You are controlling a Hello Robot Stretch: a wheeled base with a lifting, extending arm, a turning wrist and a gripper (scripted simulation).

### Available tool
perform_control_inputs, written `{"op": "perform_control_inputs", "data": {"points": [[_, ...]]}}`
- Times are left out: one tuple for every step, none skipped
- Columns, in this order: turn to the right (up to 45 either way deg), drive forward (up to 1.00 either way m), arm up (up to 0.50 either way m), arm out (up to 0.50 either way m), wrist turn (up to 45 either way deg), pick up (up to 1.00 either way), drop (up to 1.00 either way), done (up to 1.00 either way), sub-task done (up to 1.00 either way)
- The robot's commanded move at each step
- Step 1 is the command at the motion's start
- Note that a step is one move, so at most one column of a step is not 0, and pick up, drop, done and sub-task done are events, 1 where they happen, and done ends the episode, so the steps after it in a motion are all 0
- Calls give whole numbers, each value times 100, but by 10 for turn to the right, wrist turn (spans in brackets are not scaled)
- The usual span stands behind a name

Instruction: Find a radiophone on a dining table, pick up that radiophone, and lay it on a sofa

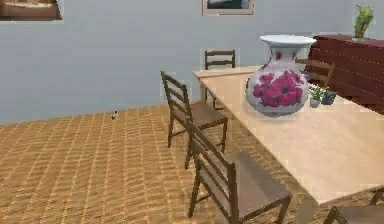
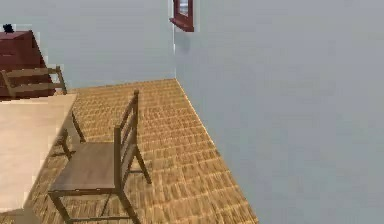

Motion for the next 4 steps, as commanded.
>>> {"op": "perform_control_inputs", "data": {"points": [[-450,0,0,0,0,0,0,0,0],[-300,0,0,0,0,0,0,0,0],[0,100,0,0,0,0,0,0,0],[-30,0,0,0,0,0,0,0,0]]}}
